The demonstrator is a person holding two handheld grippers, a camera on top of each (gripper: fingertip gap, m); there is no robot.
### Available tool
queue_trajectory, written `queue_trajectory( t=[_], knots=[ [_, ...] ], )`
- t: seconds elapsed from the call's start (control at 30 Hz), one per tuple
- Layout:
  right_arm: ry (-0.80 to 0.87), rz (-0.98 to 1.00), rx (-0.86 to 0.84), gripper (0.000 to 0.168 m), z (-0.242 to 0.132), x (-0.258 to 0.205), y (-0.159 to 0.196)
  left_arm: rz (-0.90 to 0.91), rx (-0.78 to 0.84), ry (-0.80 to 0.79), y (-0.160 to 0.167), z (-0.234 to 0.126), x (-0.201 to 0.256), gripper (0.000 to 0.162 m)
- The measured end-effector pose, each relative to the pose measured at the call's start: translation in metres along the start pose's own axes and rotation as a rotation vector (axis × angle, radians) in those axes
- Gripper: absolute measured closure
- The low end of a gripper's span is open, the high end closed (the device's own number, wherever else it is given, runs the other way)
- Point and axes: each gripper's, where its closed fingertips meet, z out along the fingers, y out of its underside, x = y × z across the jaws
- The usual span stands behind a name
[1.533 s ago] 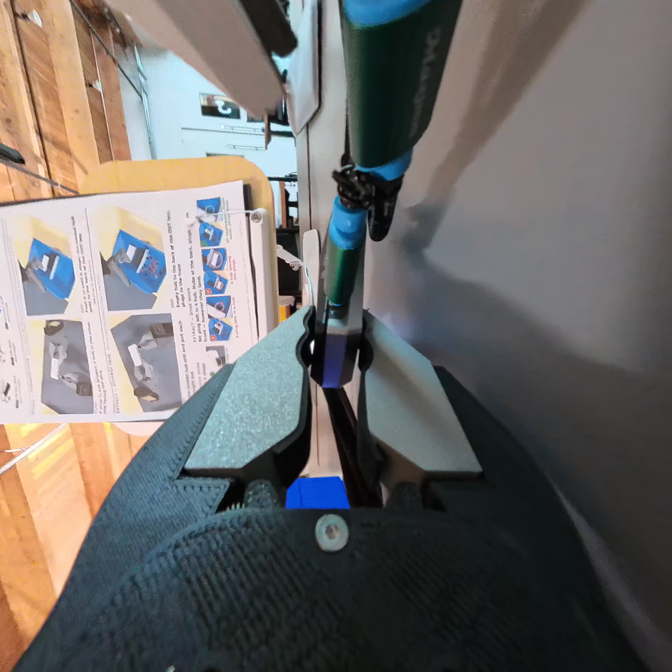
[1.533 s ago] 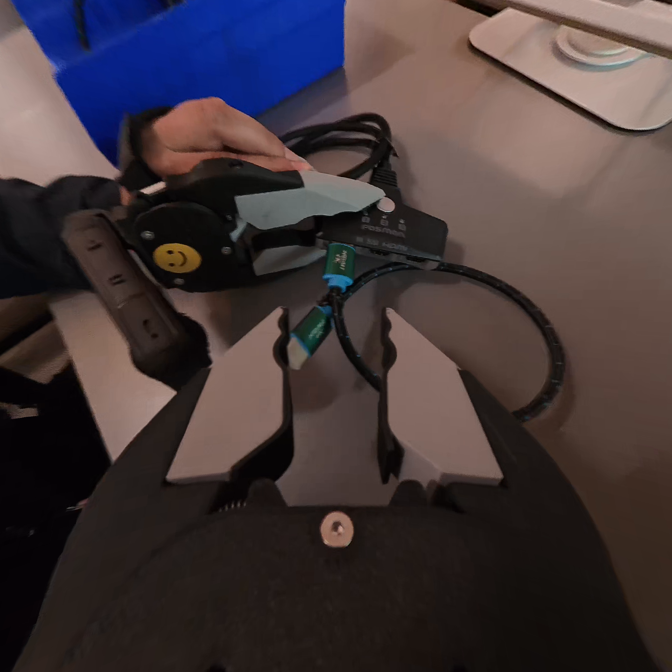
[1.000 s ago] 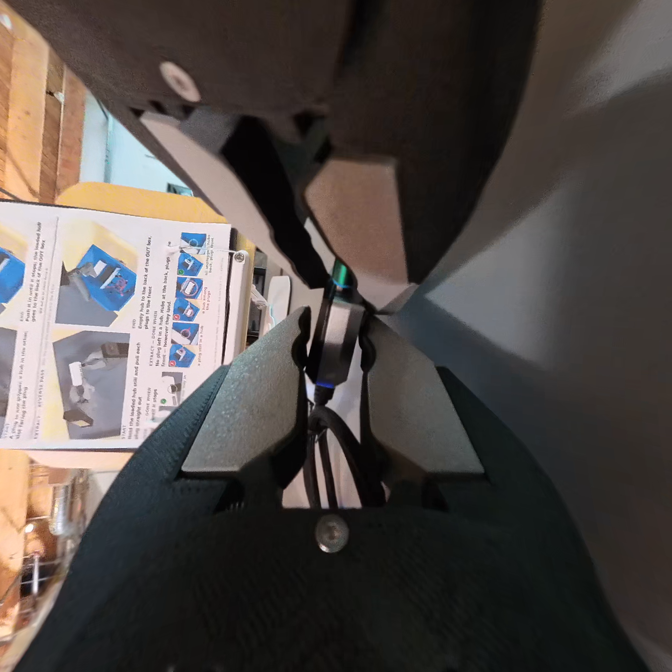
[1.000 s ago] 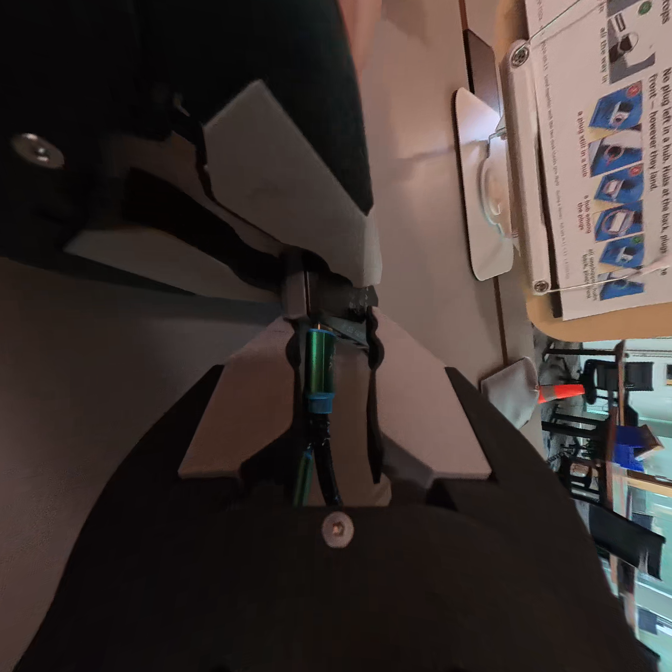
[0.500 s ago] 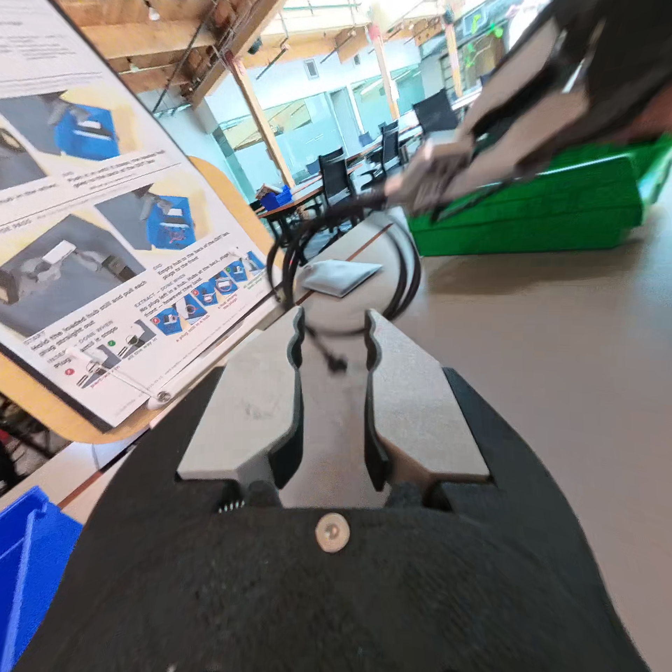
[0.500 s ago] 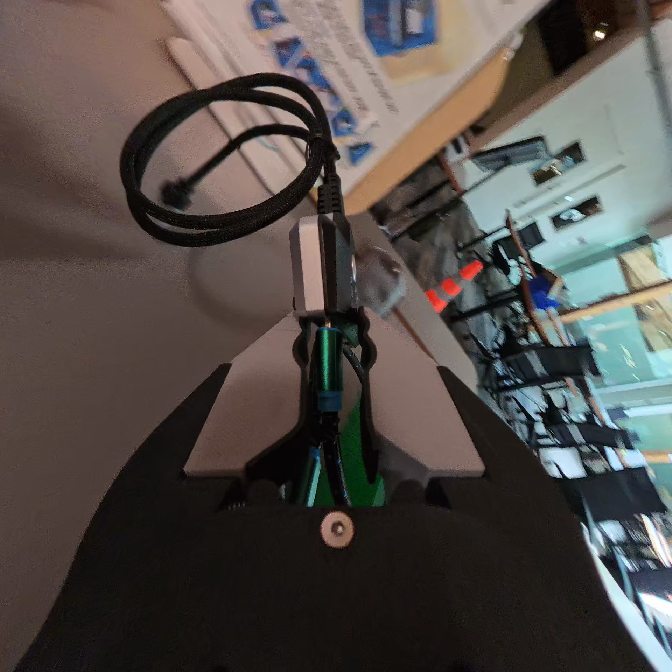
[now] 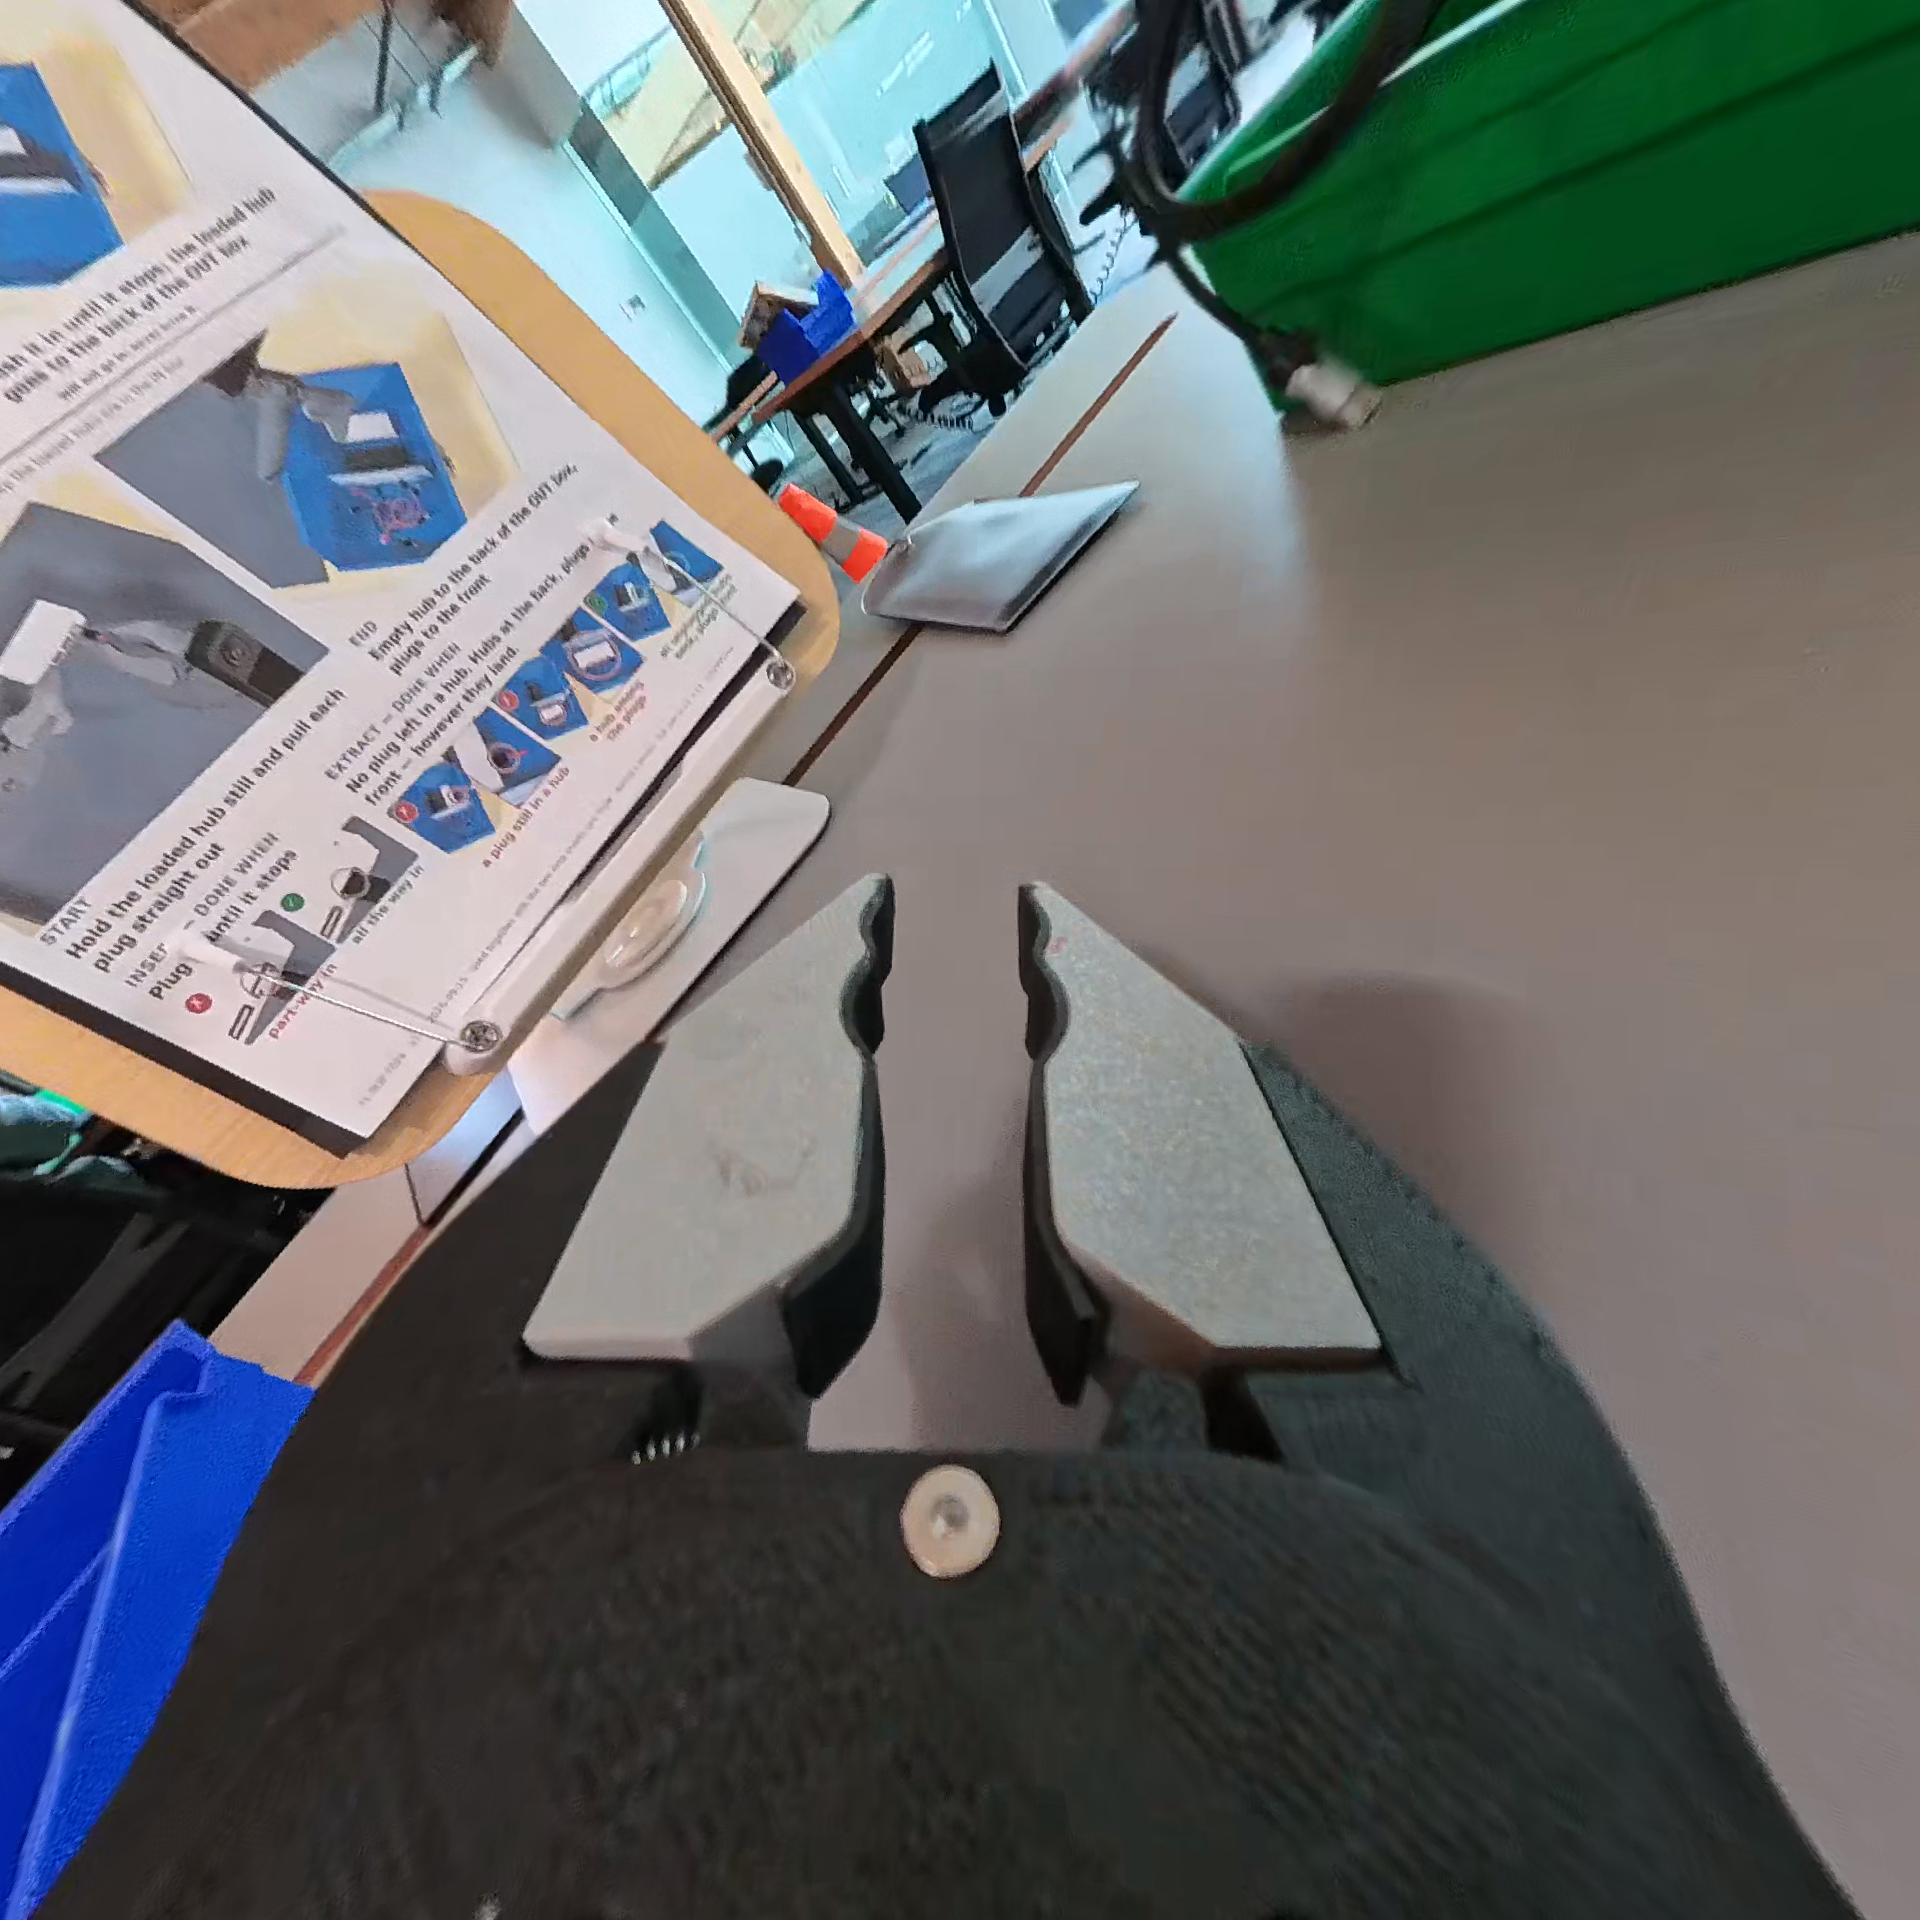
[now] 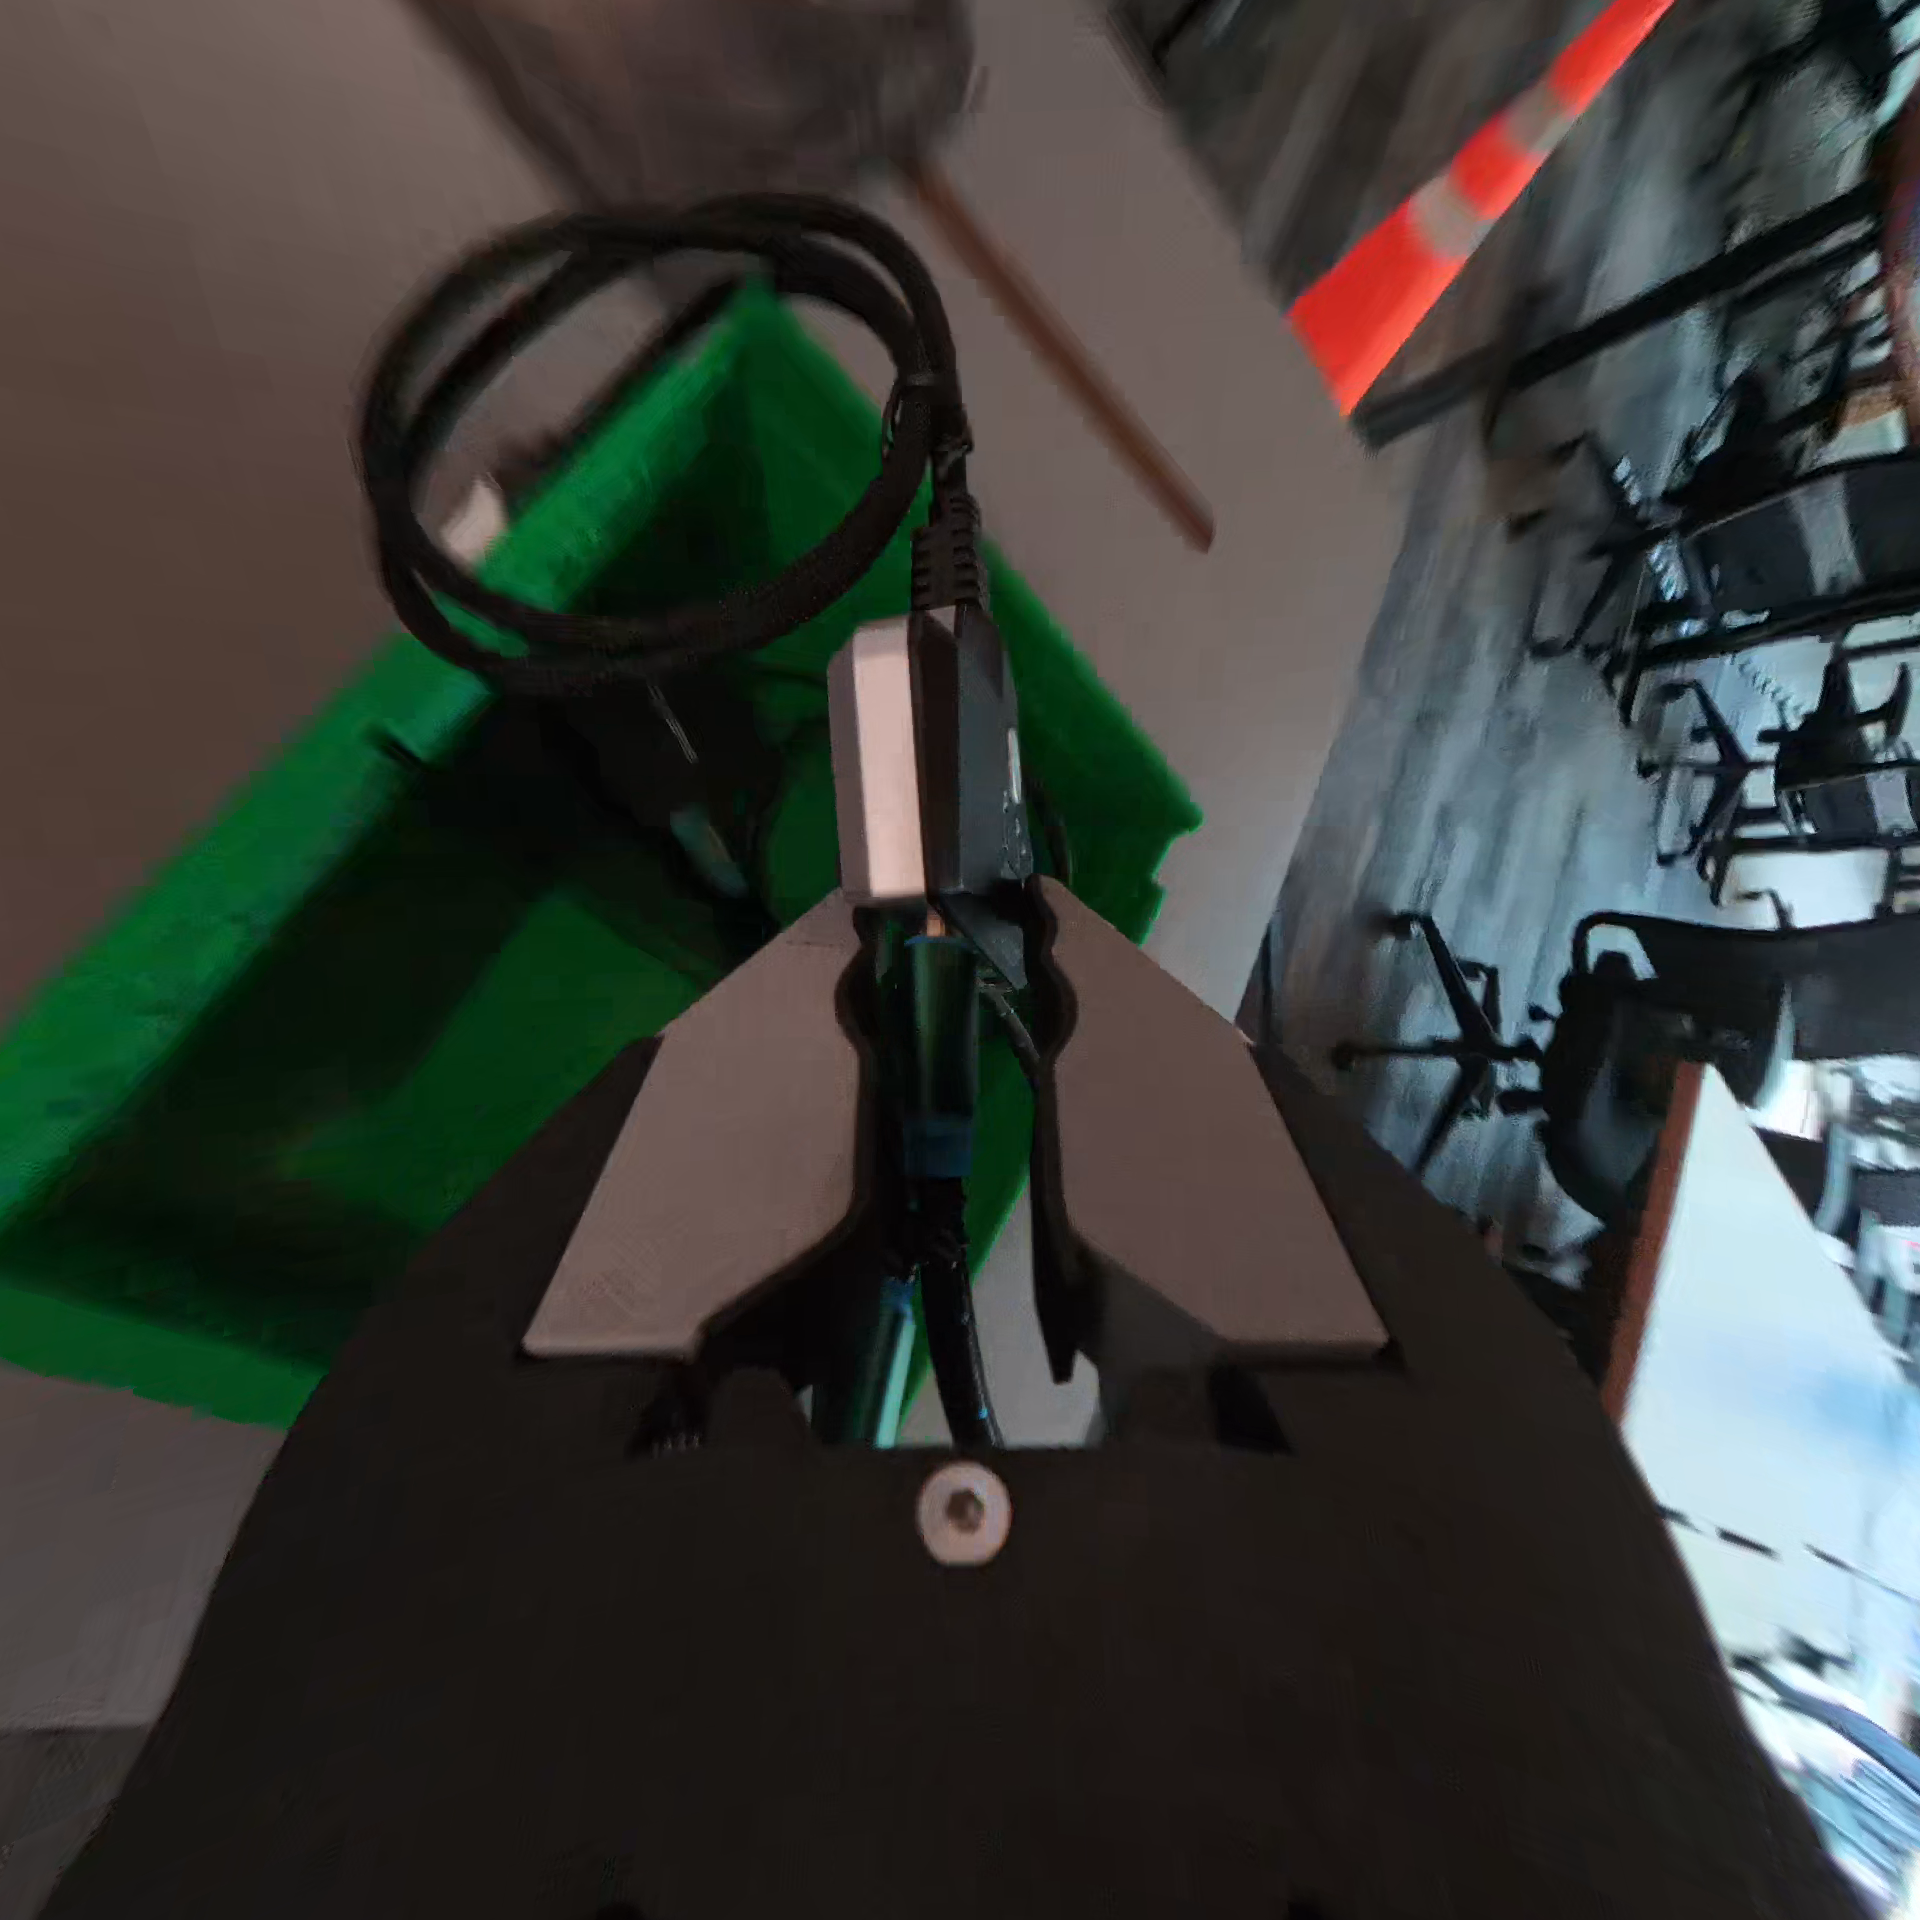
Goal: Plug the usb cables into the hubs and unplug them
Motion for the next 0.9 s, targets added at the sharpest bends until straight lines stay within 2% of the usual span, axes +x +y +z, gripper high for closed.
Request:
queue_trajectory(
  t=[0.07, 0.13, 0.3, 0.47, 0.63, 0.73, 0.9],
  knots=[
    [0.003, -0.105, -0.156, 0.144, 0.038, 0.004, 0.026, 0.009, -0.029, 0.004, 0.008, 0.003, 0.001, 0.142],
    [0.041, -0.198, -0.209, 0.144, 0.062, 0.013, 0.027, 0.019, -0.051, 0.014, 0.014, 0.007, 0.004, 0.142],
    [-0.169, -0.218, -0.327, 0.148, 0.090, 0.004, 0.018, 0.044, -0.087, 0.027, 0.023, 0.011, 0.009, 0.143],
    [-0.277, -0.277, -0.402, 0.149, 0.089, 0.007, 0.022, 0.039, -0.107, 0.042, 0.029, 0.014, 0.011, 0.144],
    [-0.150, -0.357, -0.387, 0.149, 0.088, 0.025, 0.012, 0.055, -0.127, 0.059, 0.035, 0.017, 0.015, 0.145],
    [-0.188, -0.279, -0.301, 0.149, 0.077, 0.022, 0.006, 0.060, -0.127, 0.059, 0.035, 0.016, 0.015, 0.146],
    [-0.386, -0.029, -0.146, 0.150, 0.030, 0.028, 0.006, 0.046, -0.120, 0.057, 0.034, 0.015, 0.013, 0.146]
  ],
)
